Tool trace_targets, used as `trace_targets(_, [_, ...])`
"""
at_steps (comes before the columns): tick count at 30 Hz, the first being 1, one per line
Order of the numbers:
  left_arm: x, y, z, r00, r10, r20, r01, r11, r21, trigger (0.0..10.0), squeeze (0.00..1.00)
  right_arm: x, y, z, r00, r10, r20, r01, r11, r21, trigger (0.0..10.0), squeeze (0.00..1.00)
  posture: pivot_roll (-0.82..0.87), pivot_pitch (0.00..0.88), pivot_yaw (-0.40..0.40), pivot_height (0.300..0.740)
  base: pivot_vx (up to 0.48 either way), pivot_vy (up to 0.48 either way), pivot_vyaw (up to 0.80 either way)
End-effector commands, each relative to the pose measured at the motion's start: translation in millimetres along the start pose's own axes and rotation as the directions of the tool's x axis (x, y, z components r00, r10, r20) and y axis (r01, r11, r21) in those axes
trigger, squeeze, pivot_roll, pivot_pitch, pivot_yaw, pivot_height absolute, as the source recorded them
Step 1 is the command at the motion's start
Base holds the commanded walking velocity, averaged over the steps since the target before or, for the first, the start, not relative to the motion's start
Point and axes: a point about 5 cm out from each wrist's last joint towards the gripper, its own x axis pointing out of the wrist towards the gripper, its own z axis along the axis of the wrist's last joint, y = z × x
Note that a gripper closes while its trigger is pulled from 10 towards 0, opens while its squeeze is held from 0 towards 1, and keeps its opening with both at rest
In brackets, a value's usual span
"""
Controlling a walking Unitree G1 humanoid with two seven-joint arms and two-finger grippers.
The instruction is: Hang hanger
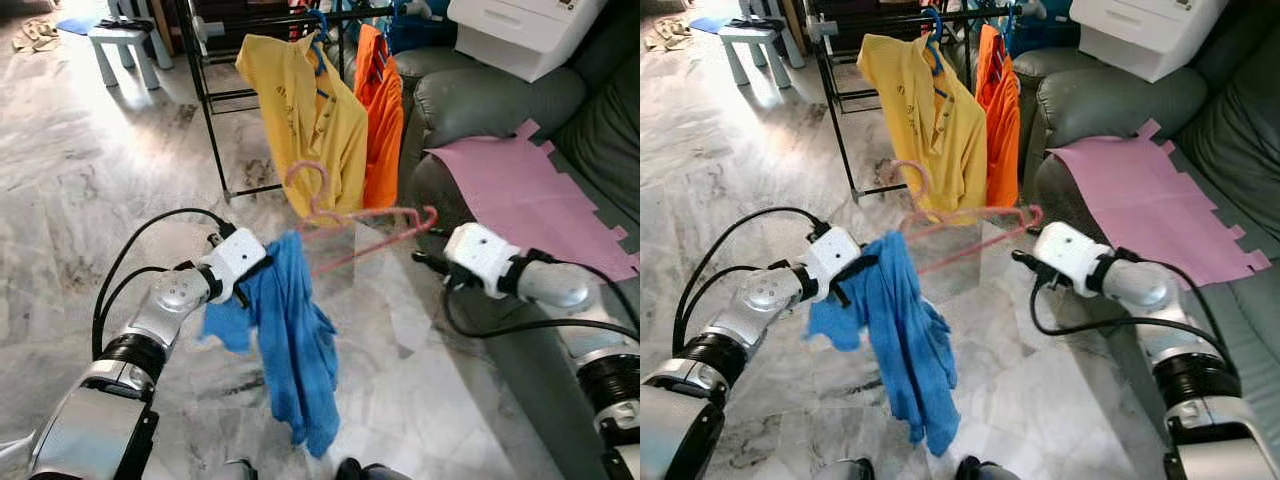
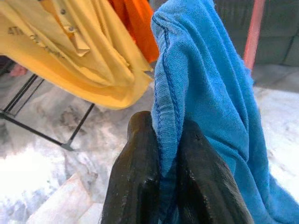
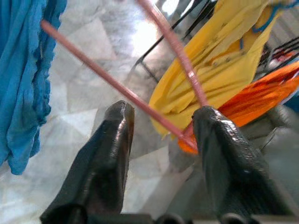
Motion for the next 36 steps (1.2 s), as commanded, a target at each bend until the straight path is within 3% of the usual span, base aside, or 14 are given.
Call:
trace_targets(1, [-2.9, 7.5, -1, 0.999, 0.031, -0.016, -0.031, 0.999, 0.011, 0.0, 0.0, -7.3, -18.7, 8, 0.997, -0.075, 0.029, 0.076, 0.997, -0.017, 10.0, 1.0, -0.09, 0.118, -0.014, 0.74, 0.0, 0.0, 0.0])
trace_targets(6, [-9.3, 20.7, -5, 0.988, 0.152, -0.028, -0.152, 0.988, 0.007, 0.0, 0.0, -6.9, -21.9, 9, 0.979, -0.201, 0.027, 0.199, 0.977, 0.078, 10.0, 1.0, -0.1, 0.12, -0.005, 0.74, 0.0, 0.0, 0.0])
trace_targets(13, [-19.2, 43.9, 5, 0.942, 0.333, 0.05, -0.329, 0.941, -0.074, 0.0, 0.0, 4.4, 5.4, -1, 0.946, -0.323, 0.004, 0.3, 0.881, 0.366, 10.0, 1.0, -0.08, 0.125, 0.007, 0.74, 0.0, 0.0, 0.0])
trace_targets(14, [-19.2, 43.9, 5, 0.942, 0.333, 0.05, -0.329, 0.941, -0.074, 0.0, 0.0, 4.4, 5.4, -1, 0.946, -0.323, 0.004, 0.3, 0.881, 0.366, 10.0, 1.0, -0.08, 0.125, 0.007, 0.74, 0.0, 0.0, 0.0])
trace_targets(17, [-18.3, 42.6, 12, 0.927, 0.356, 0.117, -0.334, 0.926, -0.176, 0.0, 0.0, 17.9, 28.1, -7, 0.932, -0.357, -0.058, 0.332, 0.781, 0.529, 10.0, 1.0, -0.07, 0.13, 0.009, 0.74, 0.0, 0.0, 0.0])
trace_targets(18, [-18.3, 42.6, 12, 0.927, 0.356, 0.117, -0.334, 0.926, -0.176, 0.0, 0.0, 17.9, 28.1, -7, 0.932, -0.357, -0.058, 0.332, 0.781, 0.529, 10.0, 1.0, -0.07, 0.13, 0.009, 0.74, 0.0, 0.0, 0.0])
trace_targets(19, [-16.5, 38.2, 15, 0.933, 0.33, 0.139, -0.307, 0.937, -0.167, 0.0, 0.0, 21.2, 32.3, -10, 0.918, -0.384, -0.095, 0.363, 0.72, 0.591, 10.0, 1.0, -0.07, 0.131, 0.007, 0.74, 0.0, 0.0, 0.0])
trace_targets(23, [-12.6, 31.0, 17, 0.94, 0.297, 0.166, -0.263, 0.944, -0.201, 0.0, 0.0, 29.4, 47.7, -19, 0.905, -0.382, -0.186, 0.407, 0.654, 0.637, 10.0, 1.0, -0.07, 0.131, 0.009, 0.74, 0.0, 0.0, 0.0])
trace_targets(27, [-12.1, 27.6, 18, 0.938, 0.294, 0.185, -0.246, 0.938, -0.246, 0.0, 0.0, 35.1, 56.8, -23, 0.89, -0.38, -0.252, 0.419, 0.467, 0.779, 10.0, 1.0, -0.06, 0.13, 0.001, 0.74, 0.0, 0.0, 0.0])
trace_targets(28, [-11.9, 26.3, 19, 0.938, 0.287, 0.195, -0.235, 0.939, -0.253, 0.0, 0.0, 35.3, 57.2, -25, 0.882, -0.388, -0.266, 0.42, 0.395, 0.817, 10.0, 0.0, -0.06, 0.129, -0.003, 0.74, 0.0, 0.0, 0.0])
trace_targets(30, [-11.4, 23.9, 21, 0.938, 0.277, 0.208, -0.223, 0.942, -0.252, 0.0, 0.0, 34.3, 56.1, -27, 0.862, -0.418, -0.286, 0.429, 0.302, 0.851, 10.0, 0.0, -0.06, 0.127, -0.012, 0.74, 0.0, 0.0, 0.0])
trace_targets(31, [-11.2, 23.2, 21, 0.938, 0.275, 0.211, -0.22, 0.943, -0.25, 0.0, 0.0, 33.7, 55.4, -28, 0.855, -0.432, -0.288, 0.431, 0.281, 0.858, 10.0, 0.0, -0.06, 0.127, -0.012, 0.74, 0.0, 0.0, 0.0])
trace_targets(33, [-9.5, 18.8, 29, 0.931, 0.25, 0.265, -0.174, 0.944, -0.279, 0.0, 0.0, 32.8, 53.3, -22, 0.86, -0.464, -0.212, 0.397, 0.348, 0.849, 10.0, 0.0, -0.06, 0.127, -0.013, 0.74, 0.0, 0.0, 0.0])
trace_targets(36, [-7.3, 10.4, 46, 0.915, 0.165, 0.369, -0.055, 0.955, -0.291, 0.0, 0.0, 35.7, 56.4, -21, 0.886, -0.415, -0.208, 0.367, 0.351, 0.862, 10.0, 0.0, -0.06, 0.128, -0.013, 0.74, 0.0, 0.0, 0.0])
